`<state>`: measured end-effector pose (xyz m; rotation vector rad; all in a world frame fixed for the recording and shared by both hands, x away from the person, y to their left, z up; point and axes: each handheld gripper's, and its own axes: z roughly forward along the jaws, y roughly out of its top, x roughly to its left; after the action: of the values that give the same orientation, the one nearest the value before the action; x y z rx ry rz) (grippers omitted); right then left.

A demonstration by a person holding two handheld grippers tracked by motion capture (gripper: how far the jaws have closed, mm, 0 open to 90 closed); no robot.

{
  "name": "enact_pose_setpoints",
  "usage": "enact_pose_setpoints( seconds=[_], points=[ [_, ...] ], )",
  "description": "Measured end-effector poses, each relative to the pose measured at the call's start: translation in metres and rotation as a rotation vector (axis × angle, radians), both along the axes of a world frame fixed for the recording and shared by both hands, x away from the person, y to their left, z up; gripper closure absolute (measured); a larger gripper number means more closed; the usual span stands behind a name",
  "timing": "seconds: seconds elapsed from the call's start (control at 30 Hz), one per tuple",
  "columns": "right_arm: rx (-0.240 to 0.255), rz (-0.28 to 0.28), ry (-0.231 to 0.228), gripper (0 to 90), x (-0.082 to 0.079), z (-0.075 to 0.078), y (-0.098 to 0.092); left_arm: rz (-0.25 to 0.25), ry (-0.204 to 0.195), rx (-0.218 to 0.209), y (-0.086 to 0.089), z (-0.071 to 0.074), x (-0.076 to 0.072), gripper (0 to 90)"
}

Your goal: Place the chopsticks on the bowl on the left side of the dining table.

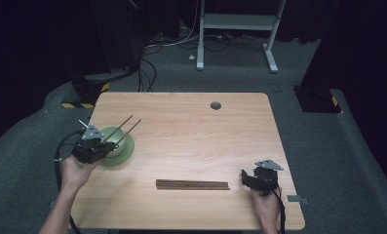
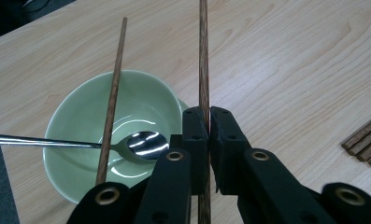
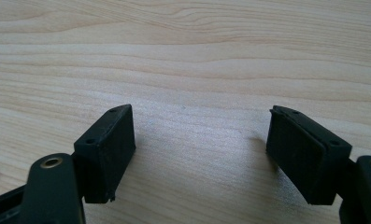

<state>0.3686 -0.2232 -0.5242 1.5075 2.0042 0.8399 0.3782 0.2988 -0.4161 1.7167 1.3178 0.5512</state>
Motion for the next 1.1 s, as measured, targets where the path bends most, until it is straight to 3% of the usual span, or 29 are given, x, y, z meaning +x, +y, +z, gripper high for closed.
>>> enact_pose_setpoints(
  seconds=[0.4, 0.47, 0.8, 1.1],
  points=[
    [0.001, -0.001, 0.001, 23.2, 0.0, 0.0, 0.0, 0.042, 0.041, 0.015, 0.014, -0.007, 0.011, 84.6],
    [0.001, -0.002, 0.001, 23.2, 0.0, 0.0, 0.0, 0.037, 0.052, 0.041, 0.016, -0.008, 0.014, 84.7],
    [0.001, -0.002, 0.001, 23.2, 0.0, 0.0, 0.0, 0.054, 0.051, 0.106, 0.013, -0.012, 0.029, 84.6],
    [0.001, -0.002, 0.001, 23.2, 0.0, 0.0, 0.0, 0.085, 0.062, 0.11, 0.013, -0.021, 0.039, 84.6]
  ],
)
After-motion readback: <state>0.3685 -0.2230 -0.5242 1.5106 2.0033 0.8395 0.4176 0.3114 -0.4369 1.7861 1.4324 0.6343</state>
